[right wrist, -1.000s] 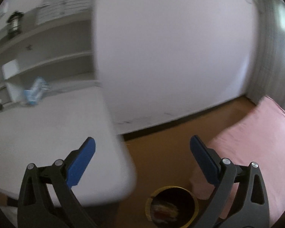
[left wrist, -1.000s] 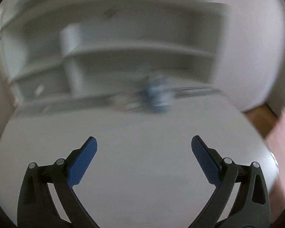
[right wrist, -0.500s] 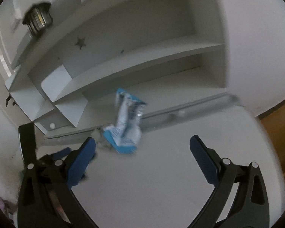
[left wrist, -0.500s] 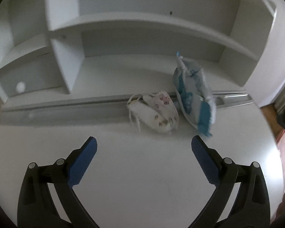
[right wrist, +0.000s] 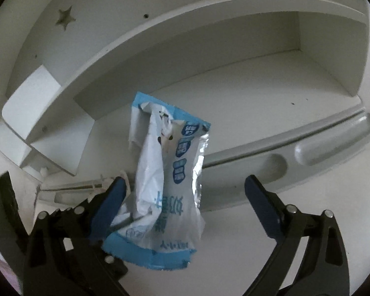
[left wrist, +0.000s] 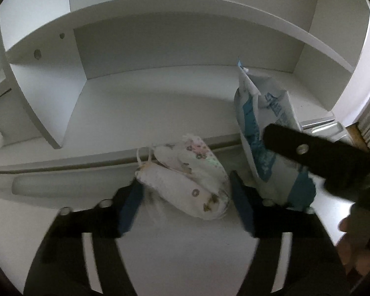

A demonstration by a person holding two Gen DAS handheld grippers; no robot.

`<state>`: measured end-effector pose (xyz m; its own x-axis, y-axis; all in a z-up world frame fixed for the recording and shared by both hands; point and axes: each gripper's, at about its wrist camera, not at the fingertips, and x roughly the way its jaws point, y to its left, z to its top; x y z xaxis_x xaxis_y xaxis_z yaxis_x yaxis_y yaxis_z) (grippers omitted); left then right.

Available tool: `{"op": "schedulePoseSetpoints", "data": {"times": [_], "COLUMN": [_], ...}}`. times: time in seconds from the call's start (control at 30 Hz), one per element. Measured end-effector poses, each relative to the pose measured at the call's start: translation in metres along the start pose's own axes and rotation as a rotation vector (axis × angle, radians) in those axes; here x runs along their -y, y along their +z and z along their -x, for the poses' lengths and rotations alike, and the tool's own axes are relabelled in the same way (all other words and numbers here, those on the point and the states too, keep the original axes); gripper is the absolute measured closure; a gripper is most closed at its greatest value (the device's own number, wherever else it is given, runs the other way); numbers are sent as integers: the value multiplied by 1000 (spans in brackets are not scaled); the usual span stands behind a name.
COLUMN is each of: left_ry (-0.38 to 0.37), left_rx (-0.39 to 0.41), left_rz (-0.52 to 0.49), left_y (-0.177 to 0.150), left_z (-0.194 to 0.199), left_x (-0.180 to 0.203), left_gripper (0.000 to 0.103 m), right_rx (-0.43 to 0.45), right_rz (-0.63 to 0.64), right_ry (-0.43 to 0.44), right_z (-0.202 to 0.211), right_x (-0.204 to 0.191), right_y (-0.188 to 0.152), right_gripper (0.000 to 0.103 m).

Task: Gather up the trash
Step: 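Grasp the floral cloth bag with the left tool while the right tool grasps the blue-white wrapper, then carry floral bag and wrapper over the black bin and open both tools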

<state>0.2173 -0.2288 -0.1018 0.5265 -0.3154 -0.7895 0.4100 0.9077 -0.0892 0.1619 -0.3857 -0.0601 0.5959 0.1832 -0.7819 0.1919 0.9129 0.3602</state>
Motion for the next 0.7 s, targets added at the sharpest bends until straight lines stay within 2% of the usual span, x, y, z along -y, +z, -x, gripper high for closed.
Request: {"op": "schedulePoseSetpoints", "data": {"times": [0.07,0.13,0.17,0.33,0.37,0.5,0.7], "left_ry": [-36,-103,-116,-116,-117,-120,-109], "left_rx": [7,22,29,100,106,99,92], "left_rz": [14,44,52,27,31,45,53], "left_y": [1,0,-1,0,0,-1,-1], "left_z": [0,4,5,18,18,18,16], "left_x": [-3,-7,-7,-4,-5,-4,0], "left_gripper": [64,77,78,79,79,79,79], "right_rx": [6,24,52,106,118,130,101], "right_rz": [47,93,150,184,183,183,184], "right_ry": [29,52,22,6,4,12,16], "right_z": [-4,-4,0,7,9,12,9], "right_x": [-9,-22,-32,-35,-35,-39,-36], "right_y": [-1,-3,-7,-12,-11,-9,-8], "right_gripper": [52,68,71,78,85,85,85]}}
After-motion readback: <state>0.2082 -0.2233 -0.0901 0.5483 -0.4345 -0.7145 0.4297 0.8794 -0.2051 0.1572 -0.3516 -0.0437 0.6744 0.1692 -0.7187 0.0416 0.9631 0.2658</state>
